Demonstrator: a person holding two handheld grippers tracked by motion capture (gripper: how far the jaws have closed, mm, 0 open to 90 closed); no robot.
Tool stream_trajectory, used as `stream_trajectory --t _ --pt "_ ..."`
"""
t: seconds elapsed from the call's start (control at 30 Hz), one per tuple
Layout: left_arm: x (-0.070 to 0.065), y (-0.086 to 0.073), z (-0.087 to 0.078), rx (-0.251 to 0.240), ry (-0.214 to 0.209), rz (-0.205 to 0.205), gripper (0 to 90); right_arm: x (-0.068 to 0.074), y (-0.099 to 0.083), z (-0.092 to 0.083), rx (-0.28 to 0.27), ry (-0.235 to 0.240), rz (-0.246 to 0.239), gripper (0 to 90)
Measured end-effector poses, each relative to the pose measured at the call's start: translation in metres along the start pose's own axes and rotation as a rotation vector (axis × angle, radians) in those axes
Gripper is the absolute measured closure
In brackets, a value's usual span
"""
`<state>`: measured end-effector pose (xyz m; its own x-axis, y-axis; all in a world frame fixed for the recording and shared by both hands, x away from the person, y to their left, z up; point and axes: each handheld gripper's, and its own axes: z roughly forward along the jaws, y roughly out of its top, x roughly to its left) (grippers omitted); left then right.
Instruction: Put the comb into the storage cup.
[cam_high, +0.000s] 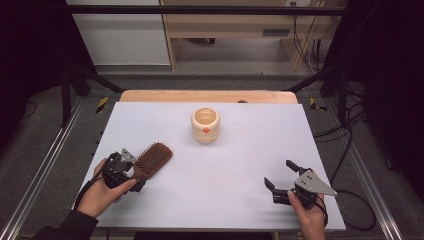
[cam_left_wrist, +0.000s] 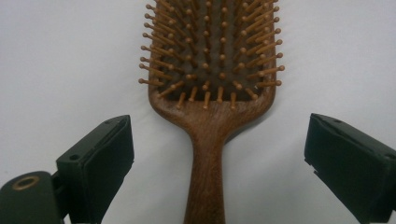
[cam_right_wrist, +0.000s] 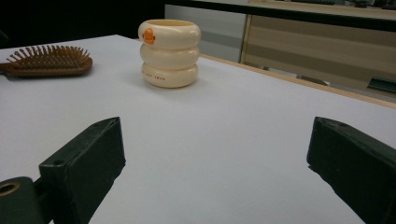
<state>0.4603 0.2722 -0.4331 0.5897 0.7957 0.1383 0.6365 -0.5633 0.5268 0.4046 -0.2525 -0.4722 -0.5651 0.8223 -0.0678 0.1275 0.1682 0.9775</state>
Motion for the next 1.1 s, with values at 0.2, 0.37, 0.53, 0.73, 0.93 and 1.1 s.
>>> stream_trajectory --t 0.2,0.37,0.53,0.73,0.93,1.1 --pt "0.003 -0.003 -0.003 0.007 -0.004 0.003 7.9 0.002 0.001 0.0 0.001 0.006 -0.011 4.2" --pt "0.007 -0.006 0.0 0.03 -0.018 -0.001 7.5 0.002 0.001 0.0 0.0 0.005 -0.016 4.2" --pt "0.008 -0.006 0.004 0.07 -0.037 0.017 7.9 0.002 0.0 0.0 0.003 0.002 -0.013 4.2" --pt "0.013 -0.004 0.005 0.085 -0.034 0.011 9.9 0.002 0.0 0.0 0.006 -0.001 -0.017 4.2" --pt "0.018 -0.007 0.008 0.096 -0.055 -0.024 19.3 0.003 0.0 0.0 0.013 0.001 -0.024 4.3" --pt "0.019 -0.008 0.008 0.103 -0.089 -0.027 31.4 0.002 0.0 0.0 0.013 0.0 -0.024 4.3"
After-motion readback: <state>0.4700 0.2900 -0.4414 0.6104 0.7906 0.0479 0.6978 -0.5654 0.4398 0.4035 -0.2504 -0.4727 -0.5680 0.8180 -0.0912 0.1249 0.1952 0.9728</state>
